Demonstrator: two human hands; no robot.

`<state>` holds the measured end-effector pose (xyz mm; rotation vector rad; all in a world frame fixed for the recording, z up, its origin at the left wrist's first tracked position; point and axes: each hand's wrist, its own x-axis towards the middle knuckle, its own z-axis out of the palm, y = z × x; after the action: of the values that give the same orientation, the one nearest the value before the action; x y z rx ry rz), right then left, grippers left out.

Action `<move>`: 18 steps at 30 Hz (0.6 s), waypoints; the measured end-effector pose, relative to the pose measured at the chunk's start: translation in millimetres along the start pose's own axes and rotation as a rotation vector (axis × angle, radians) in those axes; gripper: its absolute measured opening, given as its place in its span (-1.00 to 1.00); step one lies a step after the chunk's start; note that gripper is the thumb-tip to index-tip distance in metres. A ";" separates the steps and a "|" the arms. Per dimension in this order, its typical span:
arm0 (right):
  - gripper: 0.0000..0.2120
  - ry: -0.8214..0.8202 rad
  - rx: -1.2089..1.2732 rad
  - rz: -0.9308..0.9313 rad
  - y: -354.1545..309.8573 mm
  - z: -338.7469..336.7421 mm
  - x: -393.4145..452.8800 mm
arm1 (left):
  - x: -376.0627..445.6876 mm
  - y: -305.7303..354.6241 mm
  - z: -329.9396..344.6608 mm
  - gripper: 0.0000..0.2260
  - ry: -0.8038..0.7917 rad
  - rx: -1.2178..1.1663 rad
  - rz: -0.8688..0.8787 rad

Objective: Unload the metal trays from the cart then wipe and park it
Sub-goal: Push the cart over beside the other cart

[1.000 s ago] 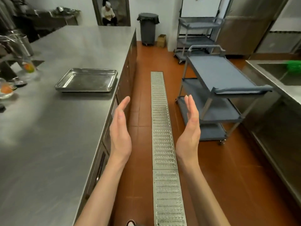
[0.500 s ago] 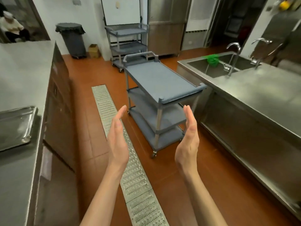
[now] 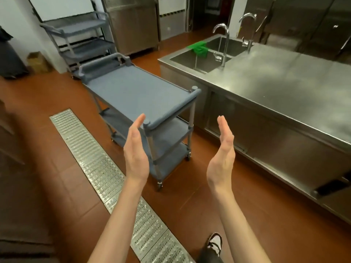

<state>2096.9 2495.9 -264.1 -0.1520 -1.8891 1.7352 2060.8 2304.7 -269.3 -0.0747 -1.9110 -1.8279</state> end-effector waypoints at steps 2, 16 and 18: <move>-0.32 0.007 -0.013 0.007 13.2 -7.4 31.1 | 20.8 -8.6 36.3 -0.56 -0.042 -0.004 -0.006; -0.37 -0.109 -0.026 -0.009 91.8 -58.6 257.8 | 124.5 -54.1 234.3 -0.50 -0.036 0.114 0.065; -0.37 -0.166 -0.020 -0.016 102.3 -49.7 278.7 | 136.3 -63.5 240.0 -0.52 -0.006 0.171 0.063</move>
<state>1858.6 2679.7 -270.3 0.0002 -2.0200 1.7655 1844.1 2487.1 -271.9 -0.0814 -2.0372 -1.6189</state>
